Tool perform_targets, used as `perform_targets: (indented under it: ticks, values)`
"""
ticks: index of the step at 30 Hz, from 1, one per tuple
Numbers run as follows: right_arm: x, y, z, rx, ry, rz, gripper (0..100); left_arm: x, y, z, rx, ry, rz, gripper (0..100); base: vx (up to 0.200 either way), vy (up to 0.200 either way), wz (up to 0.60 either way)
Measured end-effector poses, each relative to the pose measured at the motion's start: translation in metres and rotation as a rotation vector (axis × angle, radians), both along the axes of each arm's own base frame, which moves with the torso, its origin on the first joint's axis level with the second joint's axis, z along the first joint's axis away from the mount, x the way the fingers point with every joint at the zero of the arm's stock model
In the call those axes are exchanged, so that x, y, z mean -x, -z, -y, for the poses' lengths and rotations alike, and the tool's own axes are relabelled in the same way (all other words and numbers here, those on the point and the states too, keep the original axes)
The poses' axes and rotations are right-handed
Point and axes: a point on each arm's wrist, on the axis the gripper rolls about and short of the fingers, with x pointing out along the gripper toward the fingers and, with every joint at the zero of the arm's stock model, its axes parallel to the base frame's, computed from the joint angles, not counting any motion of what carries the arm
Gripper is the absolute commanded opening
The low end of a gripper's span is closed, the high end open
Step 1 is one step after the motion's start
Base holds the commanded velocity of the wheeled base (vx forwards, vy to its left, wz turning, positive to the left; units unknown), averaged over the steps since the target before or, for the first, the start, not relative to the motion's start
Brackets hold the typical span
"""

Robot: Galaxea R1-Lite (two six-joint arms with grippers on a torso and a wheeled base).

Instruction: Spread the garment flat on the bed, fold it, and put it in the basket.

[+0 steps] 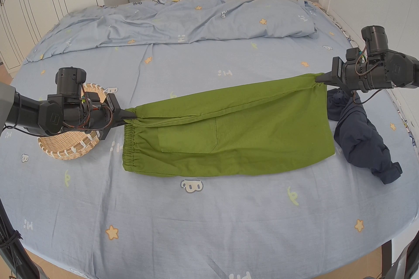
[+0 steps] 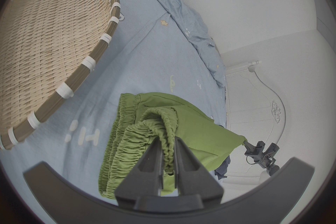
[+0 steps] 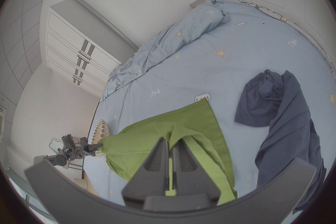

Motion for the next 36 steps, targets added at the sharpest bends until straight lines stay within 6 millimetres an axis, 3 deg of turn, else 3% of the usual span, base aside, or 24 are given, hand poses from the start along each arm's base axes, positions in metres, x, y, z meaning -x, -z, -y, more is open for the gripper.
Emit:
perform_targets:
  ticks: [9, 25, 26, 29, 30, 36]
  values:
    - [-0.027, 0.008, 0.002, -0.003, 0.006, 0.016, 0, -0.002, 0.006, 0.000, 0.000, -0.001, -0.017, 0, 0.000, 0.000, 0.00]
    - [-0.051, 0.034, 0.002, 0.005, 0.006, -0.018, 0, -0.007, 0.023, 0.001, -0.002, 0.001, -0.031, 0, 0.000, 0.000, 0.00]
    - [-0.052, 0.036, 0.002, 0.005, 0.006, -0.021, 0, -0.007, 0.024, 0.001, -0.002, 0.002, -0.031, 100, 0.000, 0.000, 0.00]
    - [-0.054, 0.040, 0.001, 0.005, 0.004, -0.027, 0, -0.008, 0.024, 0.002, -0.003, 0.002, -0.031, 100, 0.000, 0.000, 0.00]
    - [-0.055, 0.041, 0.000, 0.007, 0.002, -0.030, 100, -0.008, 0.025, 0.002, -0.004, 0.003, -0.031, 100, 0.000, 0.000, 0.00]
    - [-0.060, 0.049, -0.003, 0.006, -0.006, -0.036, 100, -0.012, 0.025, 0.003, -0.001, 0.005, 0.004, 100, 0.000, 0.000, 0.00]
